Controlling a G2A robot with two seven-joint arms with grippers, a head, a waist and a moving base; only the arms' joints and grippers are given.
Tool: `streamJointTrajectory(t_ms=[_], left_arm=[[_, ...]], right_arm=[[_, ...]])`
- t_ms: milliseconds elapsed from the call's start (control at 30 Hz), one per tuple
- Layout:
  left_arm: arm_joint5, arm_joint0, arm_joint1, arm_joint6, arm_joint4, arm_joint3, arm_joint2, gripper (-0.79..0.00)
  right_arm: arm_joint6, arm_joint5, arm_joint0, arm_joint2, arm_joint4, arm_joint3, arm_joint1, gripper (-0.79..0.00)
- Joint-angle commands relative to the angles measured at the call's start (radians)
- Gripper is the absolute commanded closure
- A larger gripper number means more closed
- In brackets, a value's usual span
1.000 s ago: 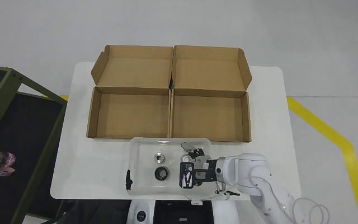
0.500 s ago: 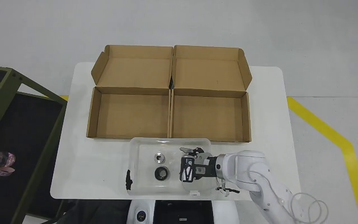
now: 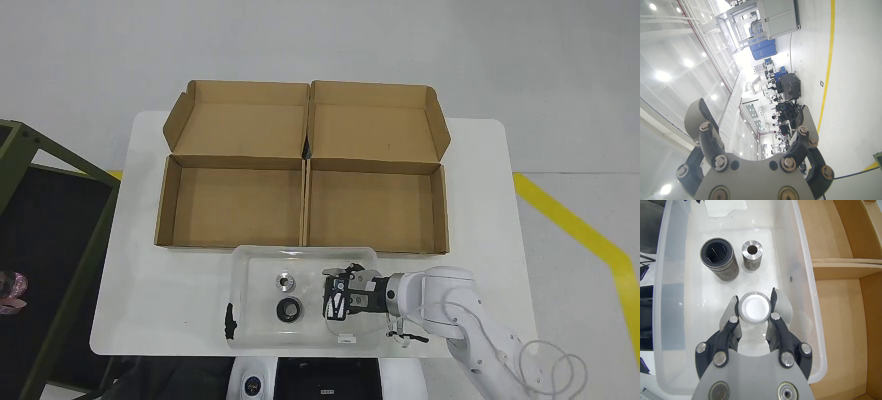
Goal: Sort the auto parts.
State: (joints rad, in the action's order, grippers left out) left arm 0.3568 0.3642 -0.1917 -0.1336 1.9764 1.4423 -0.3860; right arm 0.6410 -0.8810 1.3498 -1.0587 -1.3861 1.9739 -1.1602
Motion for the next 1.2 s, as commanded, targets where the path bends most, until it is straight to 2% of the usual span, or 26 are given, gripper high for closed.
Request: streamJointTrajectory(t_ms=[0, 433, 833, 1167], left_arm=[[0.0, 0.0, 0.0, 0.0, 0.0, 0.0, 0.0, -0.785], [0.0, 0.0, 0.0, 0.0, 0.0, 0.0, 0.0, -0.785], [0.0, 0.0, 0.0, 0.0, 0.0, 0.0, 0.0, -0.785], [0.0, 0.0, 0.0, 0.0, 0.0, 0.0, 0.0, -0.785]], right_arm=[[-0.008, 0.003, -0.002, 0.0, 0.008, 0.001, 0.001, 0.0], [-0.079, -0.018, -0.001, -0.024, 0.086, 0.069, 0.016, 0.0], [-0.254, -0.013, -0.033, -0.046, 0.106, 0.128, 0.022, 0.0], [-0.376, 0.056, -0.06, -0.053, 0.16, 0.121, 0.019, 0.0]])
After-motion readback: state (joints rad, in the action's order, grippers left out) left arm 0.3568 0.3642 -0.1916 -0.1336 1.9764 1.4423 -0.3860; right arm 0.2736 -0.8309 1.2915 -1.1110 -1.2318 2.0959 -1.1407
